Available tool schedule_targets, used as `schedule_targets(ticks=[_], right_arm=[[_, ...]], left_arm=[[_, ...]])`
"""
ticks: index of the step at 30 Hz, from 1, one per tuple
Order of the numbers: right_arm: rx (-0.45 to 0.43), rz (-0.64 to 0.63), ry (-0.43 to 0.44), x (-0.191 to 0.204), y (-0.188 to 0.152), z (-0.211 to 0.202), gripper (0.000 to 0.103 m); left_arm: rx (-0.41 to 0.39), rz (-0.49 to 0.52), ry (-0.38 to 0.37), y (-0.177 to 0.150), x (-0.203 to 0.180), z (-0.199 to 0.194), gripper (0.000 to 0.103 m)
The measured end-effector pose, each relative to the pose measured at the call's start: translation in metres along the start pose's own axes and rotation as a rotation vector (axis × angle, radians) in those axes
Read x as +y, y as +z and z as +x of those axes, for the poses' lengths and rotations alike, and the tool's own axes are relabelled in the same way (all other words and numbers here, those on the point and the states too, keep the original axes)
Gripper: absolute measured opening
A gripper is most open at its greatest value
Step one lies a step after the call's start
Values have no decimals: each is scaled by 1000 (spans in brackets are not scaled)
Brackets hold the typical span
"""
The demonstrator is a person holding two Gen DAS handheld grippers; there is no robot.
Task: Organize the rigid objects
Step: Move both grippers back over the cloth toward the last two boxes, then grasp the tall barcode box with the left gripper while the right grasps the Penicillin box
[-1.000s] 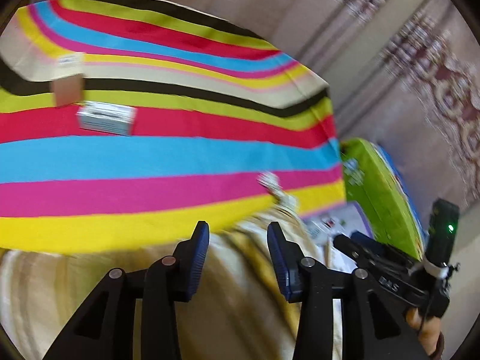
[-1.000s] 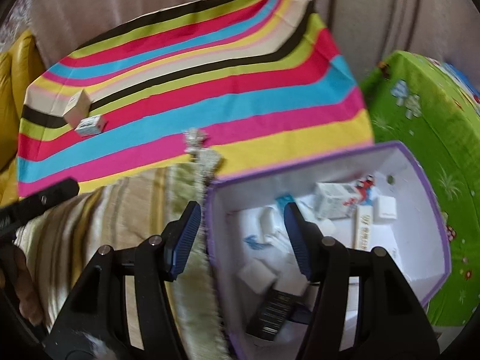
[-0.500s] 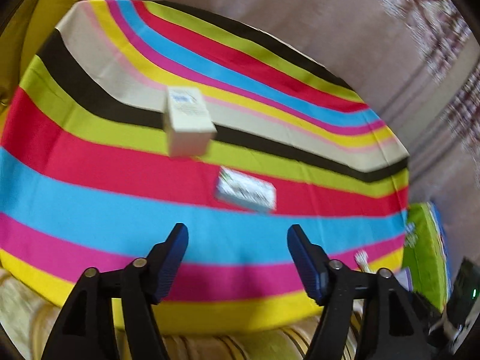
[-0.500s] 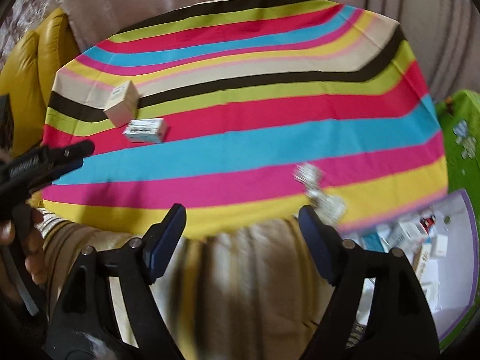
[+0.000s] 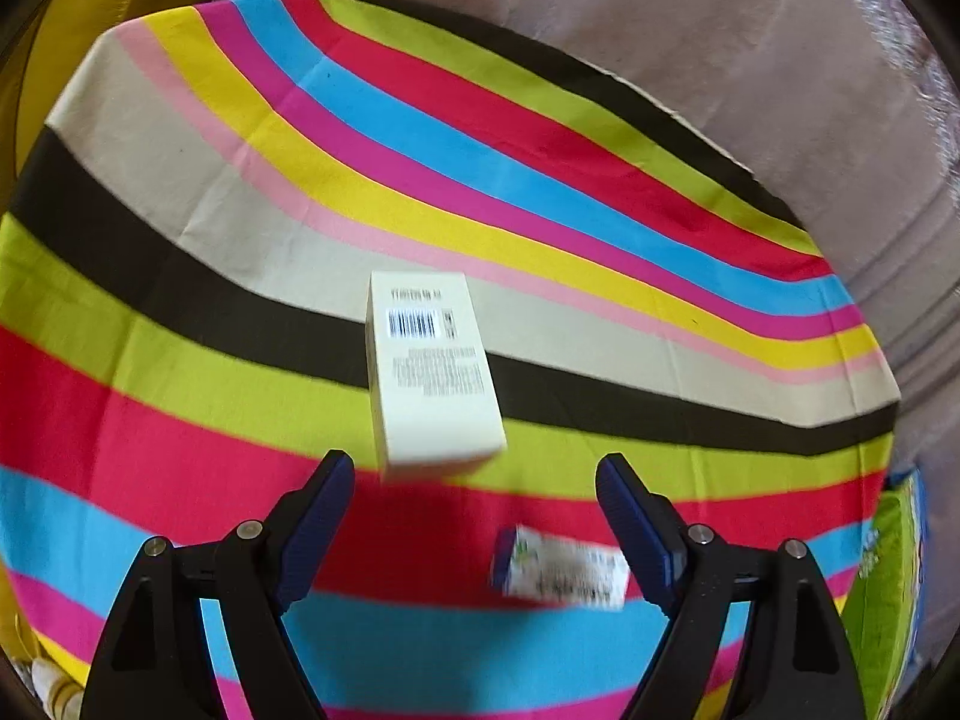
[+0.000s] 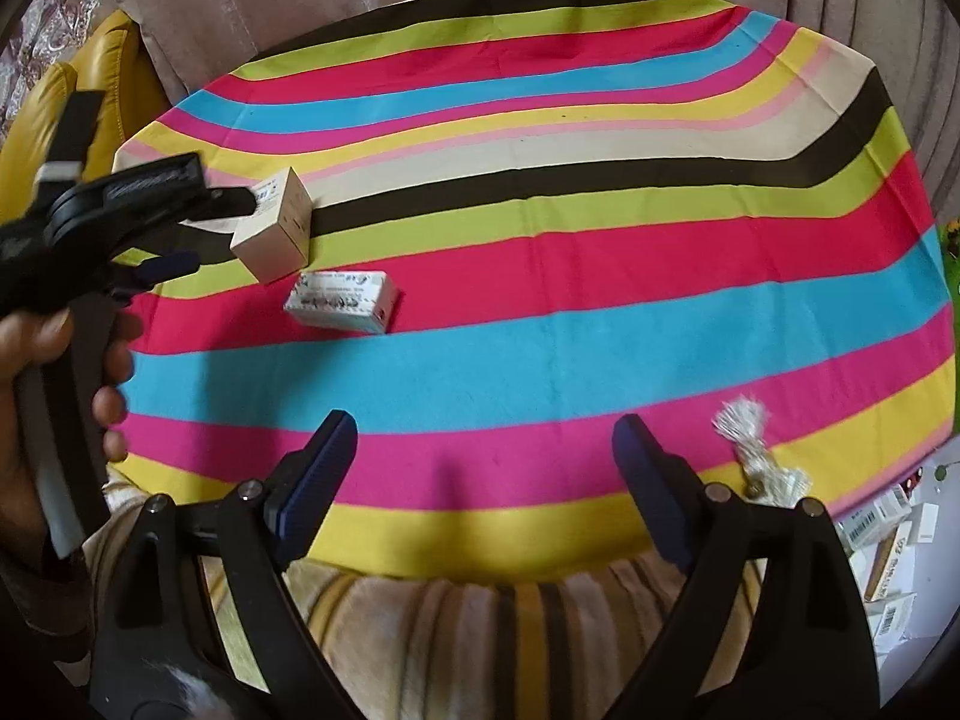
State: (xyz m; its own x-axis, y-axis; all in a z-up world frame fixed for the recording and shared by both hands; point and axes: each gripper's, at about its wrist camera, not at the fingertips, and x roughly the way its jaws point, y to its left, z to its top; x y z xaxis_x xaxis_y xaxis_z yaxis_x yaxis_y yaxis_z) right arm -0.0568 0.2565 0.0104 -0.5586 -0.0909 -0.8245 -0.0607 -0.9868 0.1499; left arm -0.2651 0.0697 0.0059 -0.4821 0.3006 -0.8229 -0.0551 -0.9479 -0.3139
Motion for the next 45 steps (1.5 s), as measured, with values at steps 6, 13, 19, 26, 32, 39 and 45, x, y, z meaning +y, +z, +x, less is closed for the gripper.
schedule_targets(ticks=[6, 13, 19, 26, 32, 39, 45], right_arm=[[12, 7, 5, 14, 10, 14, 90], [47, 1, 14, 31, 17, 36, 90], [68, -16, 2, 47, 24, 52, 91], [75, -50, 3, 71, 31, 70, 94], [48, -40, -11, 85, 41, 81, 97], [35, 19, -63, 94, 49, 95, 100], [47, 25, -79, 100, 55, 109, 100]], left_arm=[[42, 0, 88, 18, 1, 31, 84], [87, 42, 134, 24, 11, 58, 77], [96, 82, 93, 14, 22, 57, 54], [96, 28, 9, -7, 51, 28, 54], [61, -3, -6, -29, 68, 5, 53], [40, -2, -9, -34, 79, -6, 53], [13, -17, 2, -37, 88, -16, 53]])
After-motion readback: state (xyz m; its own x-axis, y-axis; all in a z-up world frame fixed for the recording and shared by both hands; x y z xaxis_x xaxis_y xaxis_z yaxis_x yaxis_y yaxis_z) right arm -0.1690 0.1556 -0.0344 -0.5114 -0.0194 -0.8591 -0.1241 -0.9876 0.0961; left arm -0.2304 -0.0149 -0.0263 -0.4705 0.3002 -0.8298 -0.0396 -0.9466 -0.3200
